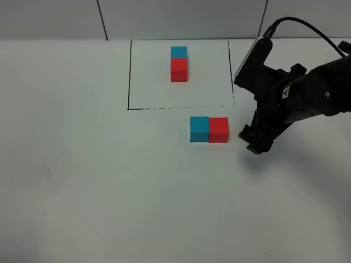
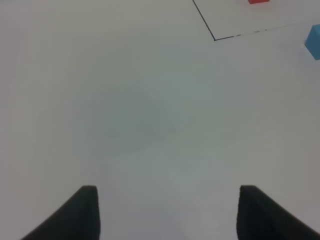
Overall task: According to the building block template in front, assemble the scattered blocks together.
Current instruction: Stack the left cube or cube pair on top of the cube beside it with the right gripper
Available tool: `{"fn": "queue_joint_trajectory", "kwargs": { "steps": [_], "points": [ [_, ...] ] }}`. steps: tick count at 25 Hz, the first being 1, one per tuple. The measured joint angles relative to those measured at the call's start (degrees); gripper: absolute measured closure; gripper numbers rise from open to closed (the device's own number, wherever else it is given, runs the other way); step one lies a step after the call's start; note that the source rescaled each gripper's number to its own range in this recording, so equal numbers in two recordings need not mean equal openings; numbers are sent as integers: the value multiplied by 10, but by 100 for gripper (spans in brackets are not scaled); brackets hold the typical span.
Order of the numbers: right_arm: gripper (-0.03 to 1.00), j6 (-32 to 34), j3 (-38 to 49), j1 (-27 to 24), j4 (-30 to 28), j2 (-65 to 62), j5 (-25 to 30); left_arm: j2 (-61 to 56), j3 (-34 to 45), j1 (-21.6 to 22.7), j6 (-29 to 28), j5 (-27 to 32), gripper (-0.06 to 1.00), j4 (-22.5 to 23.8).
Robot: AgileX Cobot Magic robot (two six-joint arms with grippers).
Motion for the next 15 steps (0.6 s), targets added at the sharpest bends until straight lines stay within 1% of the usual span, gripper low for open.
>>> {"fn": "queue_joint_trajectory", "kwargs": {
  "steps": [2, 4, 7, 9, 12, 15],
  "points": [
    [21, -5, -15, 5, -10, 5, 8, 0, 0, 0, 0, 0, 64, 0],
    [21, -8, -45, 16, -36, 20, 31, 0, 0, 0, 0, 0, 64, 0],
    [20, -11, -108, 39, -87, 60, 80, 0, 0, 0, 0, 0, 64, 0],
    [20, -27, -157, 54, -112, 91, 116, 0, 0, 0, 0, 0, 64, 0],
    [20, -72, -226, 72, -120, 134, 167, 0, 0, 0, 0, 0, 64, 0],
    [20, -129, -283, 83, -104, 179, 212, 0, 0, 0, 0, 0, 64, 0]
  ]
}}
